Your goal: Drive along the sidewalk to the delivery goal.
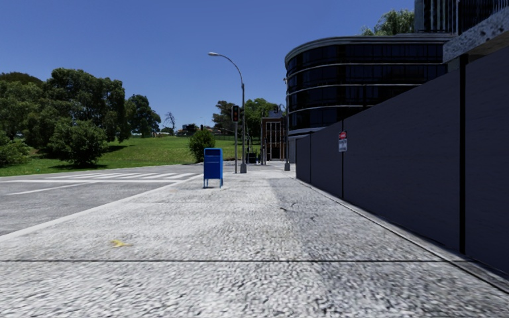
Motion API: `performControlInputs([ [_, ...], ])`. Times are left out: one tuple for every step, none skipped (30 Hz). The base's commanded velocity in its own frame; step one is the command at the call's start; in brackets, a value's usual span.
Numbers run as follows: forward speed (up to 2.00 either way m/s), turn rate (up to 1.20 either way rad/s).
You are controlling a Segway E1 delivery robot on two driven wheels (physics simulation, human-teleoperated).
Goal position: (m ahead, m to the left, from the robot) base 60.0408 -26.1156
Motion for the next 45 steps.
performControlInputs([
  [1.99,0.00],
  [1.99,0.00],
  [1.99,0.00],
  [1.99,0.00],
  [1.99,0.00],
  [1.99,0.00],
  [1.99,0.00],
  [1.99,0.00],
  [1.99,0.00],
  [1.99,0.00],
  [1.99,0.00],
  [1.99,0.00],
  [1.99,0.00],
  [1.99,0.00],
  [1.99,0.00],
  [1.99,0.00],
  [1.99,0.00],
  [1.99,0.00],
  [1.99,0.00],
  [1.99,0.00],
  [1.99,0.00],
  [1.99,0.00],
  [1.99,0.00],
  [1.99,0.00],
  [1.99,0.00],
  [1.99,0.00],
  [1.99,0.00],
  [1.99,0.00],
  [1.99,0.00],
  [1.99,0.00],
  [1.99,0.00],
  [1.99,0.00],
  [1.99,0.00],
  [1.99,0.00],
  [1.99,0.00],
  [1.99,0.00],
  [1.99,0.00],
  [1.99,0.00],
  [1.99,0.00],
  [1.99,0.00],
  [1.99,0.00],
  [1.99,0.00],
  [1.99,0.00],
  [1.99,0.00],
  [1.99,0.00],
])
